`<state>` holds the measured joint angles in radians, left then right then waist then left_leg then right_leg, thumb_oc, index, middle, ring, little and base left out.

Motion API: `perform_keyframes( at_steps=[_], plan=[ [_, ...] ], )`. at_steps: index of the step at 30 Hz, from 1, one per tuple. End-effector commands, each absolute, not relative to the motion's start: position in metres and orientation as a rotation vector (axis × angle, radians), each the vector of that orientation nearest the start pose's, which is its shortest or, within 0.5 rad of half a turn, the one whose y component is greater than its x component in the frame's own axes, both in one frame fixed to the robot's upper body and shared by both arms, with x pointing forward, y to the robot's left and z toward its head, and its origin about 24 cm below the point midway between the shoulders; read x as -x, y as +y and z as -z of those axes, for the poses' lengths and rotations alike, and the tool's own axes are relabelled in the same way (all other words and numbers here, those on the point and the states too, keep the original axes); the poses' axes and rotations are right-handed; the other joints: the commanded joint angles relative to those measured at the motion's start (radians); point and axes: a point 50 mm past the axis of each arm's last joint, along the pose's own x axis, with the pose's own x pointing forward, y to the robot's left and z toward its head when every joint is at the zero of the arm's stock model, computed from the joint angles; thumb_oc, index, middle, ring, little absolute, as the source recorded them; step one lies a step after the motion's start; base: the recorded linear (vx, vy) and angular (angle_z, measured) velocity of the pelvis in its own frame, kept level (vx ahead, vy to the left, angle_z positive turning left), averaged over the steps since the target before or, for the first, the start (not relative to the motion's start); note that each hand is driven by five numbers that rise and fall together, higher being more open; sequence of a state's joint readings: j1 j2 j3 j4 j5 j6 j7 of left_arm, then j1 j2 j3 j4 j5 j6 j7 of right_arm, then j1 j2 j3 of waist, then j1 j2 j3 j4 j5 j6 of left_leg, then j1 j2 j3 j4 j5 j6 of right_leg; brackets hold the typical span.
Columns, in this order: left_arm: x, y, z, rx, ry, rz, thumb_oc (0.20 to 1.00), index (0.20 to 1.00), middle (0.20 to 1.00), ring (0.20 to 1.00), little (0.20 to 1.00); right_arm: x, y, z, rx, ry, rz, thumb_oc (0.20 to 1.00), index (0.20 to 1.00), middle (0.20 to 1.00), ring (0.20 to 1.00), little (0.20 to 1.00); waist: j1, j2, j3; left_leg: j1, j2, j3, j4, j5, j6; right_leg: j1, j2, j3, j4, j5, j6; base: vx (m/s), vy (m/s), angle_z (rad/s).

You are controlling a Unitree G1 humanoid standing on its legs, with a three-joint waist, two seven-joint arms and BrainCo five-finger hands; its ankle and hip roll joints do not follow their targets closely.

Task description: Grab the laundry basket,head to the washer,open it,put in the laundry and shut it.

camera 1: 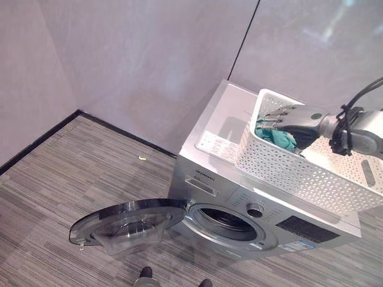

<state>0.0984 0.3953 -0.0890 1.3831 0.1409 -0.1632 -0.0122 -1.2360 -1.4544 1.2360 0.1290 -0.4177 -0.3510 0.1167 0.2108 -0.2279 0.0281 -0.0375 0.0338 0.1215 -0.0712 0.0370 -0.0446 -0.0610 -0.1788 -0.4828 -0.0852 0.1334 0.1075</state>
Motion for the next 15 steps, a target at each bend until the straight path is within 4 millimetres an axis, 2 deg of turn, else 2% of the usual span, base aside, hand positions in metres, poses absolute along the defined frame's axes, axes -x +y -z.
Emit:
perform_keyframes(
  at_steps=[1,3,4,6,9,13,15],
  plan=[
    [-0.035,0.314,0.143,-0.534,1.339,-0.087,1.000,1.000,1.000,1.000,1.000,-0.317,-0.259,-0.261,2.161,-0.233,-0.471,1.000,1.000,1.000,1.000,1.000,0.031,-0.031,0.025,-0.037,0.017,-0.064,-0.016,-0.004,-0.037,0.099,-0.038,-0.013,0.006,-0.018,0.093,0.08,-0.015,0.00],
    [-0.034,0.315,0.142,-0.531,1.344,-0.091,1.000,1.000,1.000,1.000,1.000,-0.321,-0.267,-0.256,2.129,-0.160,-0.462,1.000,1.000,1.000,1.000,1.000,0.034,-0.033,0.027,-0.039,0.015,-0.066,-0.016,-0.003,-0.036,0.099,-0.039,-0.012,0.006,-0.016,0.093,0.04,-0.009,0.02],
    [-0.029,0.323,0.140,-0.540,1.383,-0.117,1.000,1.000,1.000,1.000,1.000,-0.325,-0.273,-0.249,2.046,-0.103,-0.448,1.000,1.000,1.000,1.000,1.000,0.033,-0.041,0.028,-0.039,0.016,-0.066,-0.016,-0.004,-0.038,0.101,-0.040,-0.015,0.006,-0.019,0.091,0.01,-0.005,0.03],
    [-0.031,0.324,0.139,-0.532,1.393,-0.123,1.000,1.000,1.000,1.000,1.000,-0.328,-0.278,-0.243,1.961,-0.069,-0.431,1.000,1.000,1.000,1.000,1.000,0.027,-0.046,0.026,-0.038,0.015,-0.062,-0.016,-0.004,-0.038,0.101,-0.042,-0.015,0.006,-0.019,0.091,0.00,0.000,0.00],
    [-0.031,0.332,0.135,-0.534,1.411,-0.141,1.000,1.000,1.000,1.000,1.000,-0.331,-0.269,-0.242,1.898,-0.053,-0.476,1.000,1.000,1.000,1.000,1.000,0.024,-0.054,0.022,-0.033,0.017,-0.054,-0.016,-0.007,-0.041,0.103,-0.043,-0.013,0.006,-0.020,0.091,0.01,0.004,-0.04],
    [-0.035,0.330,0.136,-0.514,1.402,-0.148,1.000,1.000,1.000,1.000,1.000,-0.336,-0.257,-0.232,1.787,-0.065,-0.518,1.000,1.000,1.000,1.000,1.000,0.022,-0.051,0.021,-0.029,0.017,-0.045,-0.016,-0.007,-0.042,0.105,-0.045,-0.014,0.006,-0.020,0.092,0.01,0.005,-0.02],
    [-0.040,0.345,0.127,-0.527,1.380,-0.208,1.000,1.000,1.000,1.000,1.000,-0.344,-0.251,-0.218,1.751,-0.042,-0.542,1.000,1.000,1.000,1.000,1.000,0.036,-0.071,0.027,-0.031,0.016,-0.043,-0.016,-0.004,-0.042,0.100,-0.048,-0.010,0.006,-0.015,0.094,-0.02,-0.016,-0.02]
  ],
)
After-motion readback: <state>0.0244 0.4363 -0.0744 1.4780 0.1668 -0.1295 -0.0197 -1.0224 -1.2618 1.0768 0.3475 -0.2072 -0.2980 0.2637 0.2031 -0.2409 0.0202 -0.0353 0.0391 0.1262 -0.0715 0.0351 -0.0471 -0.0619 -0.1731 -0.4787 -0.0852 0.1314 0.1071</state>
